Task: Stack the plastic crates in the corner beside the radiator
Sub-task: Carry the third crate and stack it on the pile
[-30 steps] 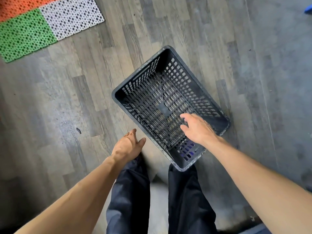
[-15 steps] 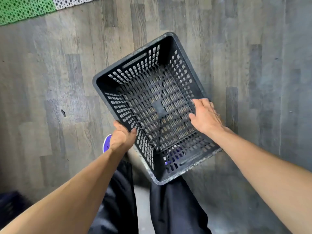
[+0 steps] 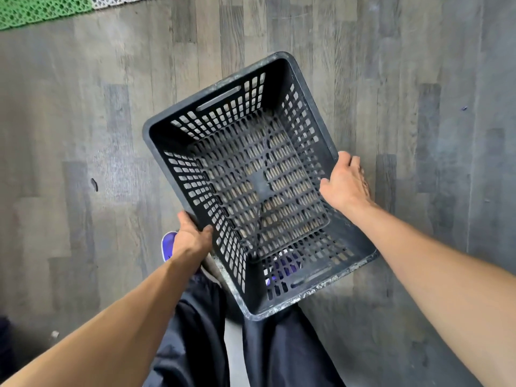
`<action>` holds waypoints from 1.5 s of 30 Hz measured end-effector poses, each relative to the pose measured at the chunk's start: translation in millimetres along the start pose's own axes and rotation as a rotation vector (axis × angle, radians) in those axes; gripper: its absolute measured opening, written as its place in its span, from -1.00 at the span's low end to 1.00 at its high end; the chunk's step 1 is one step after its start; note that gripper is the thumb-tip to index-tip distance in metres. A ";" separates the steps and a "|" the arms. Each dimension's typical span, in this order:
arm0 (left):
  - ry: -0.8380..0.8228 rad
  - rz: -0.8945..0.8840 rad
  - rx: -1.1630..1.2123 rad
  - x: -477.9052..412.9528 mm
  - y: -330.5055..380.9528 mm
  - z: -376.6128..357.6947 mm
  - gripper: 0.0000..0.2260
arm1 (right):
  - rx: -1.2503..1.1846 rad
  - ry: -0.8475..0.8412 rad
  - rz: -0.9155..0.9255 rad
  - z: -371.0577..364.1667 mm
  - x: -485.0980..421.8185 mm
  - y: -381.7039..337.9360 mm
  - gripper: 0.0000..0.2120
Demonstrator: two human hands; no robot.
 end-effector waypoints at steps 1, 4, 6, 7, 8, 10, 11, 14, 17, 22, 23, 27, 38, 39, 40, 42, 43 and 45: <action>-0.013 0.016 0.000 -0.5 -2.0 1.1 -0.72 | -0.017 -0.005 -0.027 2.1 -0.2 2.2 -0.40; -0.064 0.022 0.029 3.5 -5.8 3.6 -0.73 | -0.064 -0.030 -0.086 10.0 3.5 6.4 -0.45; -0.076 0.026 0.048 6.7 -13.4 8.5 -0.75 | -0.071 -0.028 -0.091 14.1 10.2 7.5 -0.47; -0.070 0.025 0.056 8.5 -16.9 15.0 -0.77 | -0.072 -0.020 -0.084 16.6 15.9 5.8 -0.48; -0.064 0.024 0.069 12.1 -18.6 23.5 -0.79 | -0.072 -0.006 -0.073 19.6 22.5 3.5 -0.49; -0.053 0.016 0.093 17.3 -13.9 46.8 -0.81 | -0.063 0.026 -0.046 30.7 35.3 -8.2 -0.53; -0.050 0.011 0.097 18.6 -10.7 58.6 -0.82 | -0.054 0.030 -0.040 35.8 41.1 -14.7 -0.55; -0.006 -0.019 0.121 28.3 9.2 108.6 -0.83 | -0.024 0.014 -0.018 52.2 58.8 -42.8 -0.61; 0.078 -0.066 0.097 47.9 32.5 162.7 -0.85 | 0.003 0.032 0.024 72.6 78.1 -72.2 -0.72; 0.170 -0.160 0.038 86.8 56.8 264.4 -0.81 | 0.050 0.049 0.110 113.7 126.3 -137.9 -0.82; 0.194 -0.173 0.027 95.6 58.2 286.7 -0.83 | 0.060 0.047 0.130 123.0 138.2 -154.7 -0.82; 0.305 -0.192 0.001 137.8 53.2 371.4 -0.86 | 0.089 0.059 0.218 164.7 189.4 -223.8 -0.77; 0.520 -0.159 0.241 252.0 -1.7 542.6 -0.86 | 0.161 0.115 0.481 254.1 304.2 -398.9 -0.73; 0.538 -0.146 0.271 262.5 -8.9 552.0 -0.87 | 0.169 0.114 0.514 258.1 312.3 -412.7 -0.73; 0.558 -0.137 0.303 272.7 -16.1 560.8 -0.88 | 0.177 0.111 0.543 262.3 320.7 -426.4 -0.73; 0.598 -0.120 0.350 290.5 -28.3 573.7 -0.89 | 0.185 0.113 0.603 268.5 334.6 -450.9 -0.73; 0.618 -0.103 0.374 299.7 -36.4 579.3 -0.90 | 0.190 0.115 0.638 270.8 342.7 -463.1 -0.73; 0.660 -0.058 0.418 318.8 -53.3 587.6 -0.90 | 0.204 0.118 0.711 273.9 357.4 -486.9 -0.72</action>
Point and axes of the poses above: each hand's wrist, its own x-axis away from the middle knuckle, its own z-axis out of the back of the hand, y = z × x, the point moved 8 cm from there along -x, towards the middle knuckle, and after that the axes turned 3 degrees about x, right-handed, at the moved point
